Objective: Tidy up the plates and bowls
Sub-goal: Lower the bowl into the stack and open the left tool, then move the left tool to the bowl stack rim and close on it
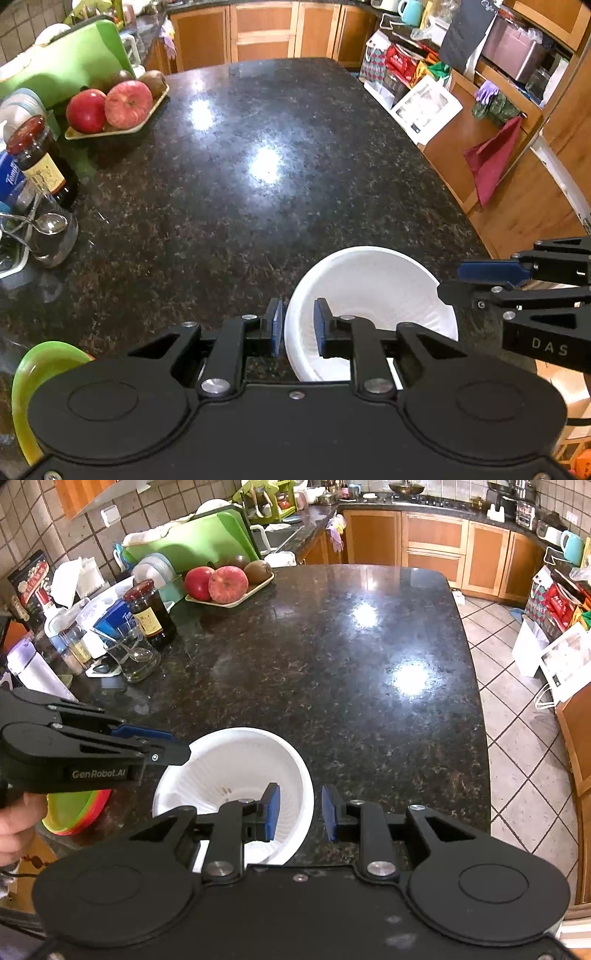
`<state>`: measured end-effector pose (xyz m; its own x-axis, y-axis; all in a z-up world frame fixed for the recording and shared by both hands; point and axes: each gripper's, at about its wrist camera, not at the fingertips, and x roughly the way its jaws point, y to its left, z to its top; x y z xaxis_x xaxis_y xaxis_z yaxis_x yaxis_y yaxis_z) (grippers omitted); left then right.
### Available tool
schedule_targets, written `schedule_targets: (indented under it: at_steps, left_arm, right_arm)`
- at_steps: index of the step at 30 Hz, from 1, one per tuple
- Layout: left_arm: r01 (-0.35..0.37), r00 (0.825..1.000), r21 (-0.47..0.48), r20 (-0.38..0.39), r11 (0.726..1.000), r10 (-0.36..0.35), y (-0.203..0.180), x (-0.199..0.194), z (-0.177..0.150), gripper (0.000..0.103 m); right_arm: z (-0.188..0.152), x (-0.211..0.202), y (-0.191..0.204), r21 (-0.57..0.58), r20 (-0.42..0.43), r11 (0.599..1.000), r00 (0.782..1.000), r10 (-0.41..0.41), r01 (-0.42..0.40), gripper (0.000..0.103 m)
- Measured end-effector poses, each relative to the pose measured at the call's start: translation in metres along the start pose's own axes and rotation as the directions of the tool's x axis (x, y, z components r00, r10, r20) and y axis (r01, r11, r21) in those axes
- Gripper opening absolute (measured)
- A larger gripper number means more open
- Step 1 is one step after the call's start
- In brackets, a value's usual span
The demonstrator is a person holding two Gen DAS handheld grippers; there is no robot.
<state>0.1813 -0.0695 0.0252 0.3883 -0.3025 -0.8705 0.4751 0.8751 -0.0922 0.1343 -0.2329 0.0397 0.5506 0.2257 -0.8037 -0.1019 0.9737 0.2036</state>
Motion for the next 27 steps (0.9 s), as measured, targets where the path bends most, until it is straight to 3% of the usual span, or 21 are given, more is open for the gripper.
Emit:
schedule_targets:
  at_steps: [3,9,11,17,22,27]
  left_arm:
    - [-0.011,0.999,0.000,0.030,1.000,0.011,0.001,-0.004,-0.006,0.028]
    - [-0.073,0.987,-0.001,0.142,0.997,0.072,0.001,-0.012,-0.022,0.034]
    - [-0.085,0.980,0.000,0.181,0.996,0.084,0.001,-0.015,-0.028,0.048]
    - [-0.117,0.961,-0.020,0.248,0.993,0.118,0.004,-0.020,-0.042,0.050]
    - [-0.117,0.953,-0.013,0.280,0.993,0.116,0.006,-0.021,-0.053,0.056]
    - [-0.113,0.945,0.009,0.311,0.994,0.105,0.007,-0.025,-0.062,0.057]
  right_arm:
    - [-0.004,-0.002,0.001,-0.002,0.035,1.000,0.999,-0.009,0.009,0.028]
    - [-0.022,-0.013,0.009,-0.007,0.165,0.998,0.985,-0.054,0.056,0.045]
    - [-0.030,-0.017,0.013,-0.002,0.208,0.997,0.975,-0.081,0.084,0.050]
    - [-0.049,-0.019,0.024,0.019,0.276,0.988,0.949,-0.152,0.152,0.059]
    - [-0.062,-0.017,0.033,0.062,0.301,0.981,0.933,-0.195,0.185,0.061]
    - [-0.073,-0.020,0.045,0.133,0.350,0.963,0.898,-0.267,0.234,0.066]
